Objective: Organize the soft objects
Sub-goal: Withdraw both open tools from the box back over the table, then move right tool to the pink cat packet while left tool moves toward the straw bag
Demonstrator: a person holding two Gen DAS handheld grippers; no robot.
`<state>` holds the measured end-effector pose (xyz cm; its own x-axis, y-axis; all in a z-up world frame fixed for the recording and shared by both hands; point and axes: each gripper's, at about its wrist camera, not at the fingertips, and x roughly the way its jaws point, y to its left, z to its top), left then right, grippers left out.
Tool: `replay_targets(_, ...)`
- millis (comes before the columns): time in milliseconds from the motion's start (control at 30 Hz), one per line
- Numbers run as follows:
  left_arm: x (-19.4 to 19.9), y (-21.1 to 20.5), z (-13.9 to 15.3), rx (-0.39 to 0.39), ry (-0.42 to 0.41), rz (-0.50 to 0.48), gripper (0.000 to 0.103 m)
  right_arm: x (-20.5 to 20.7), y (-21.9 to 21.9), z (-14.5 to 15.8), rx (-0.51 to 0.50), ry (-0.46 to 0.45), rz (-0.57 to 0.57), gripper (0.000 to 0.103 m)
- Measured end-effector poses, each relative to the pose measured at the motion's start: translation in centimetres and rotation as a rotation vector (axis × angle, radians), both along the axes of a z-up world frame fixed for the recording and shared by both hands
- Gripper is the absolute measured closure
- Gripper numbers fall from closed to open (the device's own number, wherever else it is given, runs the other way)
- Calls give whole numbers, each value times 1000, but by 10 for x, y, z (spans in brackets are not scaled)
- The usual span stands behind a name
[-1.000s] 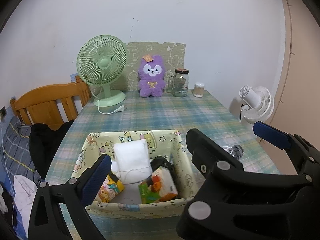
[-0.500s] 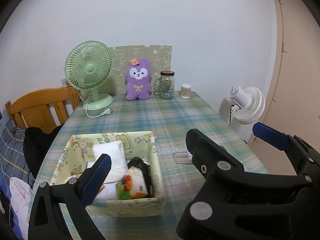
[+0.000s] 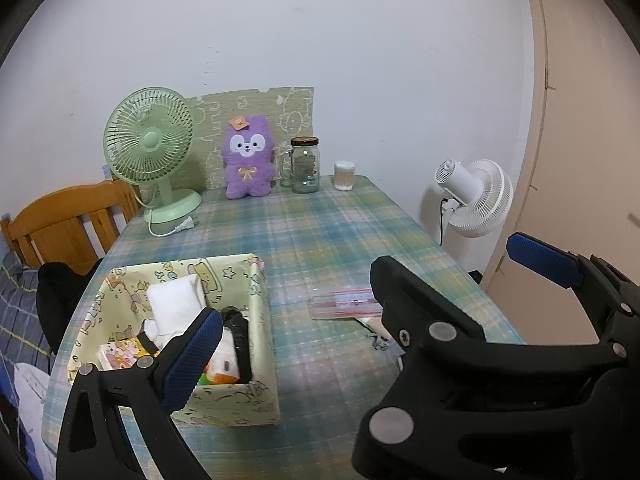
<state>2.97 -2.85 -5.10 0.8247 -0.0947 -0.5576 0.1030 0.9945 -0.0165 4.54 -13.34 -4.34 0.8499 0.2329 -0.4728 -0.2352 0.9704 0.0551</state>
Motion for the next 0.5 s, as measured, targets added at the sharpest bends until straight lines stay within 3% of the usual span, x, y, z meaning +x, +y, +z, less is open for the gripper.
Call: replay_targets(500,11,-33,-35,25,36,-28,0,5,-35,-38,-15,24,-78,0)
